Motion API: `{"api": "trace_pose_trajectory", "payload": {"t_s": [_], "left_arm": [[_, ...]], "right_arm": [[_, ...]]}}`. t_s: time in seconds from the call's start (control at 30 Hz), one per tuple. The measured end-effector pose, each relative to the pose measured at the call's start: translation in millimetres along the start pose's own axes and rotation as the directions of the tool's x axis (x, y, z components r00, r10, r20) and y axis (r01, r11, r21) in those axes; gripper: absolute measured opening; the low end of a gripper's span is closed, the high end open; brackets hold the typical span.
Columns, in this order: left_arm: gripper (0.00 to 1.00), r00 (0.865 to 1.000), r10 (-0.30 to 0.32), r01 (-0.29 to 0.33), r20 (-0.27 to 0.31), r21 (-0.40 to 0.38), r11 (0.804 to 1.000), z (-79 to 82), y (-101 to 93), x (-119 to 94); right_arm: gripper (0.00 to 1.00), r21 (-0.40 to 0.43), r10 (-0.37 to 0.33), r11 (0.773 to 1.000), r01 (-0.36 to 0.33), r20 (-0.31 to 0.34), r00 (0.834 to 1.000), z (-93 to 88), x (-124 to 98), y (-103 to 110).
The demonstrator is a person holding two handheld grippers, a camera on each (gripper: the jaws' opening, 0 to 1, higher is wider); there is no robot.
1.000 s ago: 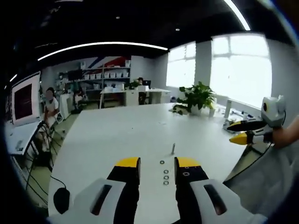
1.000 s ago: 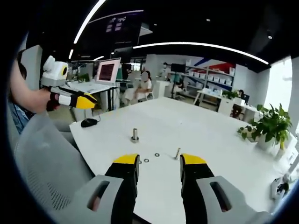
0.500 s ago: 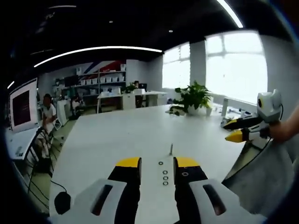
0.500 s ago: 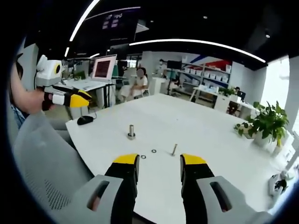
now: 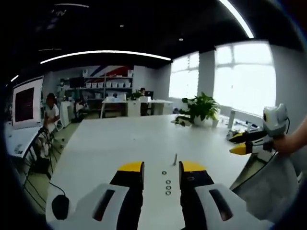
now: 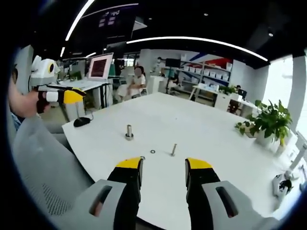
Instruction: Place the washer onto the threaded stud by aligning its center hole with the stud, sliding it down to the base, and recovering from edge contact or off-axis alignment until the washer reaches the visible bottom stop.
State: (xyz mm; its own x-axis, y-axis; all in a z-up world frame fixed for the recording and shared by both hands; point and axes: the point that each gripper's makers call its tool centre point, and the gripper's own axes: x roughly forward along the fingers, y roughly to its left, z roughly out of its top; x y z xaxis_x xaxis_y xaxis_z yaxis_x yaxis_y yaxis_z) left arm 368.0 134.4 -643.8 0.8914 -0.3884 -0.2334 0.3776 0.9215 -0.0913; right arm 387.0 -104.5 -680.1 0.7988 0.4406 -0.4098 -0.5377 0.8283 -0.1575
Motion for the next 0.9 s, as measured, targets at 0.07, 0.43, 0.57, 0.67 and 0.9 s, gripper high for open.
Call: {"api": "trace_pose_trajectory", "payload": {"t_s": [0.07, 0.43, 0.57, 0.67, 0.9], "left_arm": [[0.27, 1.0, -0.014, 0.014, -0.003, -0.003, 1.0, -0.5, -2.5, 1], [0.25, 0.999, -0.015, 0.015, 0.029, -0.006, 1.0, 5.6, -2.4, 0], [0.25, 1.0, -0.016, 0.017, 0.026, -0.014, 1.0, 5.3, -3.2, 0], [0.25, 0.999, -0.017, 0.017, 0.027, -0.007, 1.0, 5.7, -3.4, 0], [0.25, 0.999, -0.017, 0.017, 0.038, -0.016, 1.0, 8.5, -3.0, -1]], "right_arm": [[0.38, 0.003, -0.009, 1.0, 0.009, 0.0, 1.0, 0.5, -1, -1], [0.39, -0.003, -0.006, 1.0, 0.006, -0.039, 0.999, -7.6, 2, -2], [0.39, -0.003, -0.004, 1.0, 0.004, -0.041, 0.999, -8.2, 2, -1], [0.39, 0.0, -0.003, 1.0, 0.003, -0.044, 0.999, -8.6, 3, -1], [0.38, -0.003, 0.025, 1.0, -0.025, -0.078, 0.997, -13.9, 6, 5]]}}
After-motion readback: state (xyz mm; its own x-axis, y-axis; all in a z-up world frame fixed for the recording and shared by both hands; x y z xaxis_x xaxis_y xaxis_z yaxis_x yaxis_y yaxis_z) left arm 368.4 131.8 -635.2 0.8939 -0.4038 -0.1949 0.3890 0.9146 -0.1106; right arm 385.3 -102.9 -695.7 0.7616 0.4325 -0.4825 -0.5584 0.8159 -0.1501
